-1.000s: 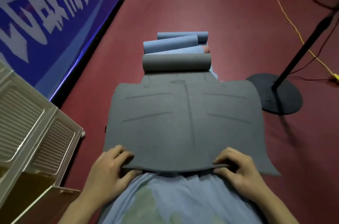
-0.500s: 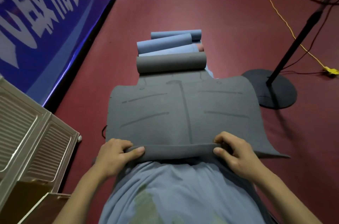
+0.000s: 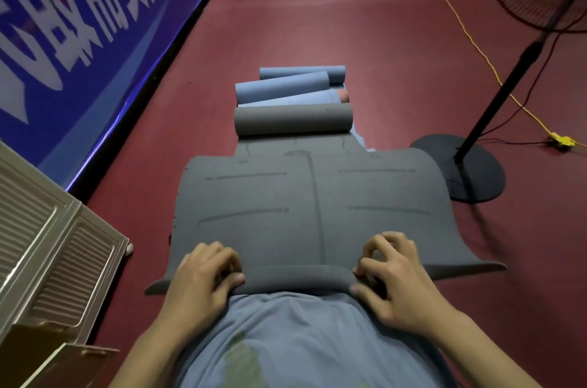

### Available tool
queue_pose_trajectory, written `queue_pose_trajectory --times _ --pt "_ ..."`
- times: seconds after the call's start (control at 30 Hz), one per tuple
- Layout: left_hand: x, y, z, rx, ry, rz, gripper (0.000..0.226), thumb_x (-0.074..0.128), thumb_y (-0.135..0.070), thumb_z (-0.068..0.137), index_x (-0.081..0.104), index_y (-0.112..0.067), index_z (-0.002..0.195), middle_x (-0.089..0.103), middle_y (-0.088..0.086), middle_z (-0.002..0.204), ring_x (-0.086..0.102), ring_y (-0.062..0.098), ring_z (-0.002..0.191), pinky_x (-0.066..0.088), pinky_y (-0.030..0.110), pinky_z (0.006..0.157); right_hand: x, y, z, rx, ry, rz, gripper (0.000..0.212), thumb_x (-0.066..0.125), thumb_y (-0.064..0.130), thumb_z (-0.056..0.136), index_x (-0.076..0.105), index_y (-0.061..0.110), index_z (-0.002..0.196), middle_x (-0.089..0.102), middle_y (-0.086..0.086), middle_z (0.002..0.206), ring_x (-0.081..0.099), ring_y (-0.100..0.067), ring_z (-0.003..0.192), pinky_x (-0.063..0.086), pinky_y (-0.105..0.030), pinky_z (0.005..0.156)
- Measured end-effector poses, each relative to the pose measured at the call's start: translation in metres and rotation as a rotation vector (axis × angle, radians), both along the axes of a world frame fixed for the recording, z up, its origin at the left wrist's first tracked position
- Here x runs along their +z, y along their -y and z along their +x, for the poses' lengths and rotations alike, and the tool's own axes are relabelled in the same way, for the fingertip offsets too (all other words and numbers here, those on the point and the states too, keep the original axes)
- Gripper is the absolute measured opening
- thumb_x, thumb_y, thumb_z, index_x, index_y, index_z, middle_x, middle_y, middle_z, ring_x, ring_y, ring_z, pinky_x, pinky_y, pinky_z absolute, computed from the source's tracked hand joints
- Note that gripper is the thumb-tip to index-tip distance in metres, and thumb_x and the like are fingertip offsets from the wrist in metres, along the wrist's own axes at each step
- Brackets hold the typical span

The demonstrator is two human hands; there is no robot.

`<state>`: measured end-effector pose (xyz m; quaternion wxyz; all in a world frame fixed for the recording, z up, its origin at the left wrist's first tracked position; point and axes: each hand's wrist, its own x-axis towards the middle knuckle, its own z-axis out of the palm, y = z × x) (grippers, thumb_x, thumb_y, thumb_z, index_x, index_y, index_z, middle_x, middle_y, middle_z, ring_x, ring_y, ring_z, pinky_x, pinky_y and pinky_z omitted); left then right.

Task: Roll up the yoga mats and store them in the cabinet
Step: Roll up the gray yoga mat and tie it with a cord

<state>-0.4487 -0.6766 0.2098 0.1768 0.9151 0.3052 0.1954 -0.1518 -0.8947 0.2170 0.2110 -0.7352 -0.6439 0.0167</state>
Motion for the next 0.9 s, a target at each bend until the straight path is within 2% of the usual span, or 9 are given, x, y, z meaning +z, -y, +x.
queue_pose_trajectory --times 0.13,0.23,0.3,0.47,0.6,0.7,0.8,0.83,0.9 --pt "-0.005 0.016 -0.005 0.012 -0.035 0.190 0.024 0.055 -0.050 0.093 0.066 -0.032 0.082 0.058 -0.019 0.085 0.059 0.016 0.087 0.037 0.037 0.072 -0.004 0.002 -0.006 -0.037 0.098 -0.024 0.028 0.069 0.058 0.077 0.061 0.031 0.079 0.049 0.016 0.094 0.045 -0.021 0.106 0.032 -0.034 0.078" --pt "0.003 0.021 -0.002 0.049 -0.072 0.216 0.041 0.065 -0.074 0.077 0.064 -0.034 0.076 0.057 -0.023 0.080 0.053 0.008 0.099 0.031 0.037 0.080 -0.010 0.000 -0.010 -0.080 0.144 -0.001 0.022 0.064 0.052 0.081 0.061 0.030 0.079 0.053 0.018 0.090 0.048 -0.020 0.102 0.027 -0.034 0.075" --pt "0.009 0.020 0.006 0.054 -0.127 0.228 0.051 0.065 -0.083 0.067 0.059 -0.032 0.070 0.053 -0.022 0.075 0.055 0.012 0.098 0.028 0.036 0.078 -0.014 0.000 -0.013 -0.103 0.164 0.015 0.018 0.059 0.047 0.083 0.059 0.029 0.080 0.054 0.018 0.090 0.049 -0.020 0.102 0.026 -0.035 0.075" --pt "0.013 0.011 0.012 0.034 -0.225 0.127 0.055 0.057 -0.088 0.066 0.053 -0.034 0.069 0.046 -0.022 0.072 0.052 0.012 0.087 0.031 0.036 0.072 -0.020 -0.007 -0.011 -0.161 0.190 0.066 0.019 0.048 0.039 0.088 0.061 0.029 0.080 0.057 0.018 0.088 0.051 -0.019 0.102 0.026 -0.036 0.077" --pt "0.033 0.006 0.023 0.078 -0.507 0.027 0.072 0.036 -0.100 0.049 0.052 -0.035 0.073 0.054 -0.021 0.079 0.044 0.005 0.092 0.023 0.035 0.076 -0.025 -0.015 -0.008 -0.194 0.160 0.041 0.021 0.046 0.039 0.090 0.061 0.030 0.079 0.056 0.016 0.084 0.053 -0.017 0.091 0.023 -0.035 0.073" --pt "0.051 0.006 0.036 0.054 -0.647 0.025 0.074 0.034 -0.097 0.060 0.058 -0.032 0.086 0.054 -0.018 0.091 0.042 0.007 0.102 0.023 0.034 0.081 -0.029 -0.015 -0.005 -0.206 0.085 0.019 0.020 0.044 0.040 0.092 0.055 0.030 0.079 0.049 0.015 0.081 0.051 -0.014 0.081 0.019 -0.034 0.070" --pt "0.057 0.010 0.043 0.032 -0.631 0.045 0.048 0.045 -0.078 0.089 0.057 -0.031 0.089 0.051 -0.016 0.093 0.044 0.011 0.108 0.027 0.034 0.087 -0.028 -0.016 -0.003 -0.195 0.014 0.030 0.010 0.045 0.039 0.093 0.054 0.034 0.091 0.048 0.018 0.083 0.048 -0.011 0.079 0.023 -0.033 0.071" --pt "0.055 0.012 0.044 0.033 -0.600 0.083 0.043 0.043 -0.073 0.092 0.054 -0.032 0.086 0.052 -0.015 0.093 0.047 0.014 0.107 0.030 0.035 0.087 -0.026 -0.017 -0.003 -0.196 -0.016 0.030 0.010 0.046 0.039 0.093 0.054 0.035 0.097 0.048 0.020 0.083 0.048 -0.009 0.080 0.026 -0.033 0.072" --pt "0.042 0.017 0.044 0.050 -0.470 0.209 0.038 0.038 -0.062 0.091 0.051 -0.030 0.075 0.056 -0.011 0.084 0.055 0.021 0.091 0.035 0.039 0.075 -0.020 -0.021 -0.001 -0.201 -0.072 0.012 0.011 0.044 0.039 0.092 0.052 0.035 0.099 0.045 0.022 0.080 0.050 -0.010 0.078 0.035 -0.035 0.072"
